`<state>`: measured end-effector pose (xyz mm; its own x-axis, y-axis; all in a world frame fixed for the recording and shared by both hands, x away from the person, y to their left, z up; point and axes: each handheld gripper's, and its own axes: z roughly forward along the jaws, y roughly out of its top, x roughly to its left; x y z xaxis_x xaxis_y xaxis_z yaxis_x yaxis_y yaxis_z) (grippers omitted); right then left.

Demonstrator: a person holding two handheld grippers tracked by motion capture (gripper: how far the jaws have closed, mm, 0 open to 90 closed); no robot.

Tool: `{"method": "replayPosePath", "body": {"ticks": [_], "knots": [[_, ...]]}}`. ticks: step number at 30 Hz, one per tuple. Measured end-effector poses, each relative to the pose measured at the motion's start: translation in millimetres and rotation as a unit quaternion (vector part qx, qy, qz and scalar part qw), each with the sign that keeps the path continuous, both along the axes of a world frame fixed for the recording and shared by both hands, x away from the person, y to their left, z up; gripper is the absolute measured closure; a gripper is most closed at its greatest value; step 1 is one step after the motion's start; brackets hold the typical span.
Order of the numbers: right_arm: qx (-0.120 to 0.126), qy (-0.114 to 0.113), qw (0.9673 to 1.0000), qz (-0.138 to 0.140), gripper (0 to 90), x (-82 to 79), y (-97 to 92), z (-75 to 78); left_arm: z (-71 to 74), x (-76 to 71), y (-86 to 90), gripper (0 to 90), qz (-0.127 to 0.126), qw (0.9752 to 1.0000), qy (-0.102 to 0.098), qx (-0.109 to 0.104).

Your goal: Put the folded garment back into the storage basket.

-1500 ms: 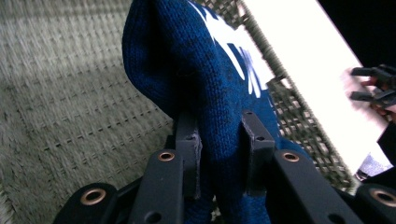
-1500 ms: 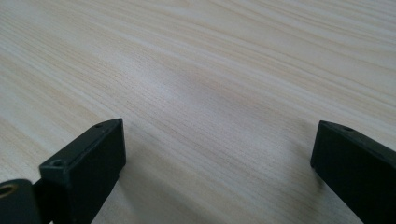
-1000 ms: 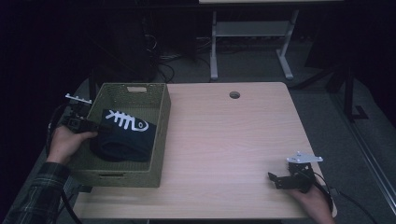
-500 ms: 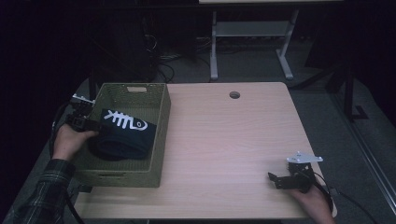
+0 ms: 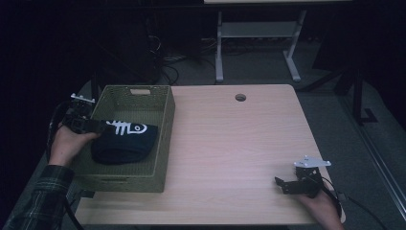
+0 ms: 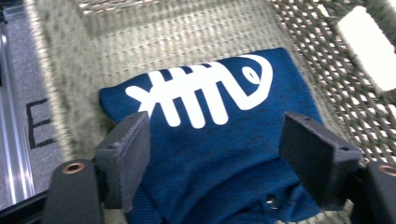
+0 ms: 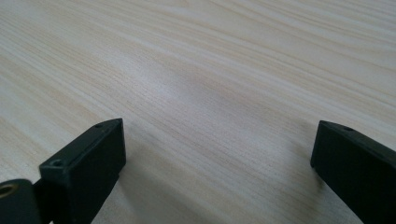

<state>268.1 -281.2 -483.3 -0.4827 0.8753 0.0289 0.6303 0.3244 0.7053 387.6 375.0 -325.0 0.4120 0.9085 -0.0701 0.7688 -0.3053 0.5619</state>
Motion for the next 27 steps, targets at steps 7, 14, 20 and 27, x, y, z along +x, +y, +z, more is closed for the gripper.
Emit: {"method": "replayPosePath", "body": {"ticks": [7, 14, 20, 27], "knots": [[0.0, 0.001, 1.0, -0.007, 2.8, 0.5, 0.8, 0.1, 4.0, -9.3, -28.5, 17.6, -0.026, 0.9996, -0.011, -0.006], [-0.001, 0.001, 1.0, -0.005, 2.8, 0.6, 0.7, 0.1, 7.8, -12.5, -58.4, 13.9, -0.054, 0.9981, -0.028, -0.015], [-0.001, 0.001, 1.0, -0.005, 2.8, 0.6, 0.9, 0.1, 11.8, -13.3, -84.8, 13.6, -0.069, 0.9964, -0.045, -0.021], [-0.001, 0.001, 1.0, -0.004, 2.8, 0.7, 0.7, 0.1, 18.2, -18.9, -119.2, 13.8, -0.098, 0.9926, -0.065, -0.033]]}}
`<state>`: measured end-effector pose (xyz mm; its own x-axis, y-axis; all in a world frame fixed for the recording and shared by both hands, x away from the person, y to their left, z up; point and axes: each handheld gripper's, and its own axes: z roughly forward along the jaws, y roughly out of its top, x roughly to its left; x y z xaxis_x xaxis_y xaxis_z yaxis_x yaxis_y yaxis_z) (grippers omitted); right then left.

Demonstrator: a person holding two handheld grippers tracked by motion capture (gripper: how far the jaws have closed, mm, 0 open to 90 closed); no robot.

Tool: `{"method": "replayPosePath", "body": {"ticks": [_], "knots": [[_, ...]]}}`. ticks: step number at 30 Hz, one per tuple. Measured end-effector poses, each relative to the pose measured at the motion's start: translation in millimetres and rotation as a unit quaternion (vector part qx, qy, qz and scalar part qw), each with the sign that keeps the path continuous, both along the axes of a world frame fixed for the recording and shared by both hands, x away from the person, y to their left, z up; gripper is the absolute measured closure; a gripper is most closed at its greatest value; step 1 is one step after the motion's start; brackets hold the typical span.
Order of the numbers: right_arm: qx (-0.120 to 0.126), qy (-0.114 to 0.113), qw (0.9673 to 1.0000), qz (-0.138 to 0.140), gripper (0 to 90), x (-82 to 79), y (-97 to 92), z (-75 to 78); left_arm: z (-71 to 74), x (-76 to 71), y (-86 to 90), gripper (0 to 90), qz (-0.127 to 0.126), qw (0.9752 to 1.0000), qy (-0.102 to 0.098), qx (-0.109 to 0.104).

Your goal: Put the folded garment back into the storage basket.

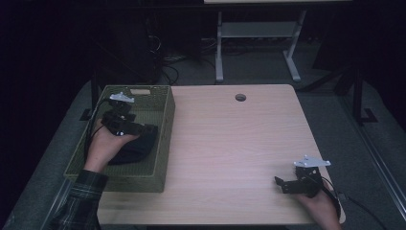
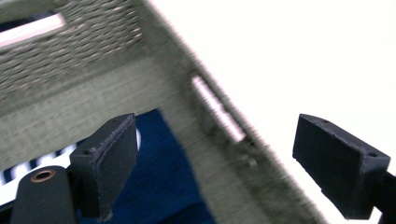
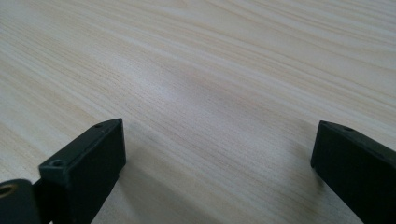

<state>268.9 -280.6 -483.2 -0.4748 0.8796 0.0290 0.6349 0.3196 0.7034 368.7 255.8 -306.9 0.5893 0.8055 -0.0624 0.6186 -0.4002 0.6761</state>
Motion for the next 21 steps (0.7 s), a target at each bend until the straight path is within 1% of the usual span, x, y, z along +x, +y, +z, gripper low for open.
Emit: {"method": "replayPosePath", "body": {"ticks": [1, 2, 5, 7, 16, 18, 21], "knots": [[0.0, 0.0, 1.0, 0.0, 2.8, 0.0, 0.0, 0.0, 0.0, 0.0, 0.0, 13.8, 0.0, 1.0, 0.0, 0.0], [0.0, 0.0, 1.0, 0.0, 2.8, 0.0, 0.0, 0.0, 0.3, -2.2, -10.2, 13.8, -0.01, 0.9999, -0.004, -0.006], [0.0, 0.0, 1.0, 0.0, 2.8, 0.0, 0.1, 0.0, -1.5, -4.9, -26.1, 14.1, -0.021, 0.9996, -0.007, -0.014], [0.0, 0.0, 1.0, 0.0, 2.8, 0.0, 0.1, 0.0, -3.8, -6.3, -36.9, 14.1, -0.03, 0.9993, -0.005, -0.02], [0.0, 0.0, 1.0, 0.0, 2.8, 0.0, 0.0, 0.0, -16.4, -11.9, -81.0, 14.2, -0.06, 0.9979, -0.007, -0.024], [0.0, 0.0, 1.0, 0.0, 2.8, 0.0, 0.0, 0.0, -19.1, -13.5, -89.4, 14.2, -0.066, 0.9973, -0.009, -0.03], [0.0, 0.0, 1.0, 0.0, 2.8, 0.0, 0.1, 0.0, -23.3, -16.2, -102.0, 14.2, -0.075, 0.9965, -0.014, -0.034]]}}
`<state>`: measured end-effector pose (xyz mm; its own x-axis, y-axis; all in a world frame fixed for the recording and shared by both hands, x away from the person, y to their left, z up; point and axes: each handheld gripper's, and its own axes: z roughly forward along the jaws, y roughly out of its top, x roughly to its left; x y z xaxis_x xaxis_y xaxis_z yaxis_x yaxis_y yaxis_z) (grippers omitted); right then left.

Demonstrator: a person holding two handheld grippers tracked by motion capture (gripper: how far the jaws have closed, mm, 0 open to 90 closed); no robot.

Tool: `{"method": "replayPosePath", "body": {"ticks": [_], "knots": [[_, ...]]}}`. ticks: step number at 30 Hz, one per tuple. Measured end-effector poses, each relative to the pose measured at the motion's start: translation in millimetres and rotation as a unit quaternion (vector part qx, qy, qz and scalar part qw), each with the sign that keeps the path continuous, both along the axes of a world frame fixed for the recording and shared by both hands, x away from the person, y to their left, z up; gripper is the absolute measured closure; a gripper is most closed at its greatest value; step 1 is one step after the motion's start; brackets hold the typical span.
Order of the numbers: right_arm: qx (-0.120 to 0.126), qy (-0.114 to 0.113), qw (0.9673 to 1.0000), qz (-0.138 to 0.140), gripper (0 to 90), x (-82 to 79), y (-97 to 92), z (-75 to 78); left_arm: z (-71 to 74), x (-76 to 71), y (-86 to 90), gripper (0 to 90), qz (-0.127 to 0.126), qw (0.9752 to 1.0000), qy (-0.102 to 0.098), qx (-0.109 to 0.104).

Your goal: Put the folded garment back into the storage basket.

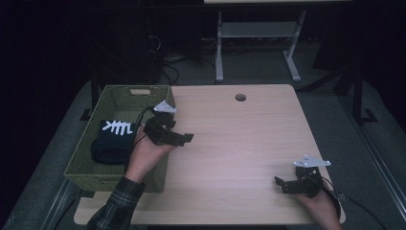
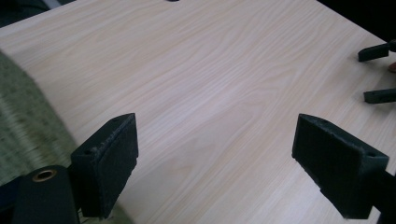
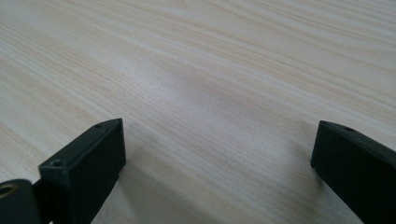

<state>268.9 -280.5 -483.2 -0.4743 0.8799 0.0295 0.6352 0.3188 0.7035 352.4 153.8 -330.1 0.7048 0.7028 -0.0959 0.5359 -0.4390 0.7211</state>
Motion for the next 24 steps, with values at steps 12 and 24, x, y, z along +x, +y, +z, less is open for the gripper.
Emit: {"method": "replayPosePath", "body": {"ticks": [12, 24], "knots": [[0.0, 0.0, 1.0, 0.0, 2.8, 0.0, 0.0, 0.0, -32.5, -13.8, -45.9, 14.2, -0.046, 0.9989, 0.01, 0.001], [0.0, 0.0, 1.0, -0.001, 2.8, -0.1, 0.1, 0.0, -69.9, -26.3, -69.9, 14.1, -0.066, 0.9978, 0.001, 0.009]]}}
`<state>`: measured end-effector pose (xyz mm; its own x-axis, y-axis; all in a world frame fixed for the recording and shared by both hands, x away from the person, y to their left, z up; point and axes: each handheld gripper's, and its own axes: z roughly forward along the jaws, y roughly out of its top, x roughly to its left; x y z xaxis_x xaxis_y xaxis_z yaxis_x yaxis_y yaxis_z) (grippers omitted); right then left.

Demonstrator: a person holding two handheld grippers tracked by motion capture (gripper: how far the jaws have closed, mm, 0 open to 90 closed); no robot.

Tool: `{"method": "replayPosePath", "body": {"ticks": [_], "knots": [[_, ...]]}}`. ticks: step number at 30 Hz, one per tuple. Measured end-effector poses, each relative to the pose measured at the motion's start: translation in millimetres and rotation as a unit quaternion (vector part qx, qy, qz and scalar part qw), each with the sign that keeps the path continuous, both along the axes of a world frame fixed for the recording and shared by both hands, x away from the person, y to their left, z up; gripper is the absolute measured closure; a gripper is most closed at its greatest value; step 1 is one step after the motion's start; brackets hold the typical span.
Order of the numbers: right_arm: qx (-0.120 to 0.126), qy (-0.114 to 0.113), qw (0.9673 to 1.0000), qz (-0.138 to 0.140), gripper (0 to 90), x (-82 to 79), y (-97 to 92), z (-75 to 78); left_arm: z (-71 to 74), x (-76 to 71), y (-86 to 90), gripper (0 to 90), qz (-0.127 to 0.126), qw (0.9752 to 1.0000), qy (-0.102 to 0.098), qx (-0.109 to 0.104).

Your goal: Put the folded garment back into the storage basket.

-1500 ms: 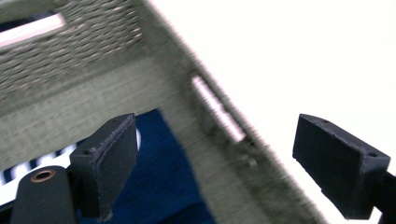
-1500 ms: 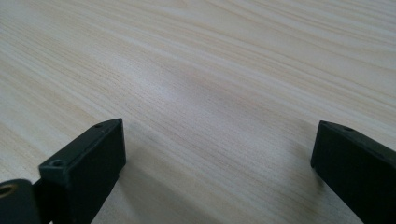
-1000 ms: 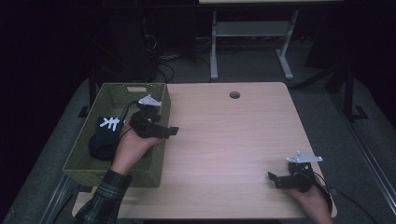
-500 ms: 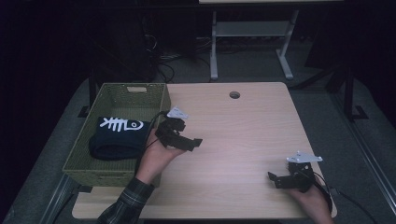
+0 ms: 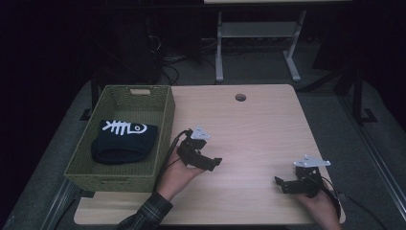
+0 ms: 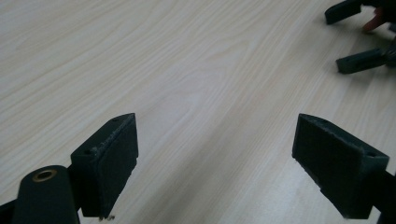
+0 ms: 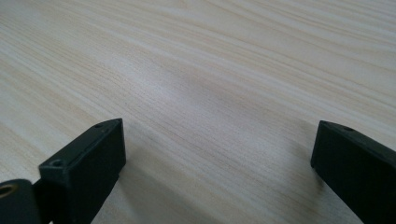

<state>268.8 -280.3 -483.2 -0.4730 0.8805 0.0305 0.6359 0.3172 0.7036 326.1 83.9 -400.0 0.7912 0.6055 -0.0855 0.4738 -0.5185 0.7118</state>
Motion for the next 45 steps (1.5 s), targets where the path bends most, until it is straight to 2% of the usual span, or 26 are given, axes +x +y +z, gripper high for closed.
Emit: {"method": "replayPosePath", "body": {"ticks": [4, 12, 22, 25, 29, 37, 45], "knots": [[0.0, 0.0, 1.0, 0.0, 2.8, 0.0, 0.0, 0.0, -12.9, -1.8, -1.9, 14.1, -0.004, 0.9999, -0.004, 0.015], [0.0, 0.0, 1.0, 0.0, 2.8, 0.0, 0.0, 0.0, -40.9, -0.2, -2.4, 14.1, -0.005, 0.9997, 0.0, 0.026], [0.0, 0.0, 1.0, 0.0, 2.8, 0.0, 0.0, 0.0, -63.8, 2.1, -6.3, 13.7, -0.003, 0.999, -0.003, 0.045], [0.0, 0.0, 1.0, 0.0, 2.8, 0.0, -0.1, 0.0, -68.3, 3.6, -5.5, 13.6, -0.001, 0.999, 0.0, 0.045], [0.0, 0.0, 1.0, 0.0, 2.8, 0.0, 0.0, 0.0, -72.8, 4.6, -4.5, 13.2, 0.0, 0.9986, -0.016, 0.05], [0.0, 0.0, 1.0, 0.0, 2.8, 0.0, 0.0, 0.0, -78.8, 5.8, 1.9, 12.8, 0.005, 0.999, -0.037, 0.024], [0.0, 0.0, 1.0, 0.0, 2.8, 0.0, 0.0, -0.1, -78.8, 6.2, 2.1, 12.9, 0.002, 0.999, -0.037, 0.024]]}}
